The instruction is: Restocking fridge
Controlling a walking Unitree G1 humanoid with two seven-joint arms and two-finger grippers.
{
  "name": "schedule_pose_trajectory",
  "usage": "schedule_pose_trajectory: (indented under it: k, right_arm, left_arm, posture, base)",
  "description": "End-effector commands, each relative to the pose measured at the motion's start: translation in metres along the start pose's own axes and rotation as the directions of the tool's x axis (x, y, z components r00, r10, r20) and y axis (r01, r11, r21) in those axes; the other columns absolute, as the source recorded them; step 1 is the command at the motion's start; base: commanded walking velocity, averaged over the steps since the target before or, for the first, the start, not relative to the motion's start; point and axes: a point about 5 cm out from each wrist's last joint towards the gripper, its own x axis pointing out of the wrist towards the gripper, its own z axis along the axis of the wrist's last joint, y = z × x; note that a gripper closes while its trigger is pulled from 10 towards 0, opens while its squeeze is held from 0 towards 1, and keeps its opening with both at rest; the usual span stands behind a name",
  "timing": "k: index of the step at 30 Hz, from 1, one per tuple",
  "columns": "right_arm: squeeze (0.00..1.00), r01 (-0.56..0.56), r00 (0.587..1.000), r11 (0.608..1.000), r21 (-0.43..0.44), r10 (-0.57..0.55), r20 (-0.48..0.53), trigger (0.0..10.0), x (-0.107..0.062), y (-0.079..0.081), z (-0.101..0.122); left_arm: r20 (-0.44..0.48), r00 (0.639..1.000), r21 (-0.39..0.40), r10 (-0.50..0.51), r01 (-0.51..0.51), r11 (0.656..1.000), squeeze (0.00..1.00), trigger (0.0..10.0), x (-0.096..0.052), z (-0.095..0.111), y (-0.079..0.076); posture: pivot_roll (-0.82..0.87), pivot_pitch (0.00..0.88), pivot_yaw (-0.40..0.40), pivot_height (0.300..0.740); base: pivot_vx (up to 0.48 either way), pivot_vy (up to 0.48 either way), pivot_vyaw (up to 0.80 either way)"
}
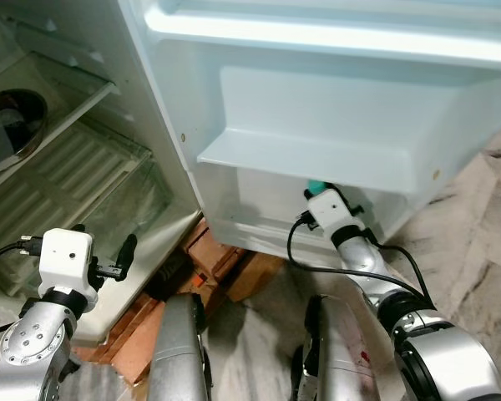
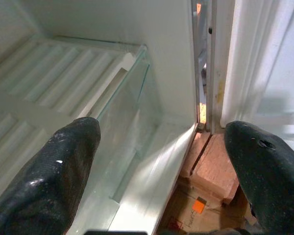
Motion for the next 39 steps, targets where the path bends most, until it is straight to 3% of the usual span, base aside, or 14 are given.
schedule_pose_trajectory:
  k: [1, 3, 7, 16, 17, 18, 19, 20, 21, 22, 29, 34, 35, 39]
  right_arm:
    - [0.0, 0.08, 0.992, 0.995, 0.064, -0.073, -0.106, 10.0, -0.007, -0.012, -0.018]
    - [0.0, 0.164, 0.972, 0.979, 0.121, -0.14, -0.186, 10.0, -0.01, -0.026, -0.028]
    - [0.0, 0.233, 0.949, 0.959, 0.163, -0.187, -0.256, 10.0, -0.014, -0.035, -0.037]
    - [0.0, 0.341, 0.909, 0.926, 0.16, -0.281, -0.309, 10.0, -0.019, -0.047, -0.043]
    - [0.07, 0.357, 0.902, 0.919, 0.164, -0.294, -0.317, 10.0, -0.02, -0.048, -0.044]
    - [0.07, 0.357, 0.902, 0.919, 0.164, -0.294, -0.317, 10.0, -0.02, -0.048, -0.044]
    - [0.35, 0.377, 0.892, 0.911, 0.168, -0.308, -0.33, 10.0, -0.021, -0.05, -0.046]
    - [0.82, 0.389, 0.888, 0.905, 0.17, -0.319, -0.331, 10.0, -0.023, -0.051, -0.047]
    - [0.82, 0.396, 0.885, 0.902, 0.17, -0.326, -0.332, 10.0, -0.023, -0.052, -0.047]
    - [0.91, 0.4, 0.884, 0.901, 0.17, -0.331, -0.329, 10.0, -0.024, -0.052, -0.048]
    - [0.83, 0.456, 0.857, 0.882, 0.124, -0.396, -0.329, 10.0, -0.03, -0.06, -0.05]
    - [0.84, 0.483, 0.848, 0.865, 0.135, -0.425, -0.315, 10.0, -0.032, -0.062, -0.049]
    - [0.95, 0.473, 0.864, 0.862, 0.182, -0.413, -0.288, 10.0, -0.03, -0.059, -0.044]
    - [1.0, 0.432, 0.895, 0.869, 0.243, -0.38, -0.232, 10.0, -0.026, -0.053, -0.034]
  left_arm:
    - [-0.012, 1.0, 0.013, -0.001, 0.001, 1.0, 0.0, 10.0, -0.002, 0.0, 0.002]
    - [-0.009, 1.0, 0.013, -0.006, 0.006, 1.0, 0.0, 10.0, -0.001, 0.001, 0.001]
    - [-0.008, 1.0, 0.012, -0.01, 0.01, 1.0, 0.0, 10.0, 0.001, 0.001, 0.0]
    - [0.002, 1.0, 0.014, -0.017, 0.017, 1.0, 0.0, 10.0, 0.006, 0.002, -0.002]
    - [0.004, 1.0, 0.013, -0.018, 0.018, 1.0, 0.0, 10.0, 0.006, 0.002, -0.002]
    - [0.004, 1.0, 0.013, -0.018, 0.018, 1.0, 0.0, 10.0, 0.006, 0.002, -0.002]
    - [0.006, 1.0, 0.013, -0.018, 0.018, 1.0, 0.0, 10.0, 0.007, 0.002, -0.002]
    - [0.009, 1.0, 0.012, -0.018, 0.018, 1.0, 0.0, 10.0, 0.007, 0.003, -0.003]
    - [0.011, 1.0, 0.011, -0.018, 0.018, 1.0, 0.0, 10.0, 0.008, 0.003, -0.003]
    - [0.013, 1.0, 0.009, -0.018, 0.018, 1.0, 0.0, 10.0, 0.008, 0.004, -0.003]
    - [0.024, 0.999, 0.0, -0.023, 0.023, 1.0, 0.0, 10.0, 0.013, 0.004, -0.006]
    - [0.035, 0.999, -0.002, -0.027, 0.027, 1.0, 0.0, 10.0, 0.017, 0.005, -0.008]
    - [0.037, 0.999, -0.002, -0.026, 0.026, 1.0, 0.0, 10.0, 0.018, 0.006, -0.007]
    - [0.038, 0.999, 0.0, -0.022, 0.023, 1.0, 0.0, 10.0, 0.019, 0.005, -0.005]
  posture:
    - [0.25, 0.262, 0.057, 0.581]
    - [0.25, 0.26, 0.057, 0.581]
    - [0.25, 0.256, 0.056, 0.581]
    - [0.24, 0.239, 0.054, 0.581]
    - [0.24, 0.238, 0.054, 0.581]
    - [0.24, 0.238, 0.054, 0.581]
    - [0.24, 0.236, 0.053, 0.581]
    - [0.24, 0.232, 0.052, 0.581]
    - [0.23, 0.231, 0.051, 0.581]
    - [0.23, 0.229, 0.051, 0.581]
    - [0.21, 0.214, 0.049, 0.581]
    - [0.21, 0.201, 0.046, 0.581]
    - [0.21, 0.194, 0.046, 0.581]
    - [0.21, 0.185, 0.047, 0.581]
  base:
    - [0.0, 0.0, 0.0]
    - [0.0, 0.0, 0.0]
    - [0.0, 0.0, 0.0]
    - [0.0, 0.0, 0.0]
    - [0.0, 0.0, 0.0]
    - [0.0, 0.0, 0.0]
    - [0.0, 0.0, 0.0]
    - [0.0, 0.0, 0.0]
    - [0.0, 0.0, 0.0]
    - [0.0, 0.0, 0.0]
    - [0.0, 0.0, 0.0]
    - [0.0, 0.0, 0.0]
    - [0.0, 0.0, 0.0]
    - [0.0, 0.0, 0.0]
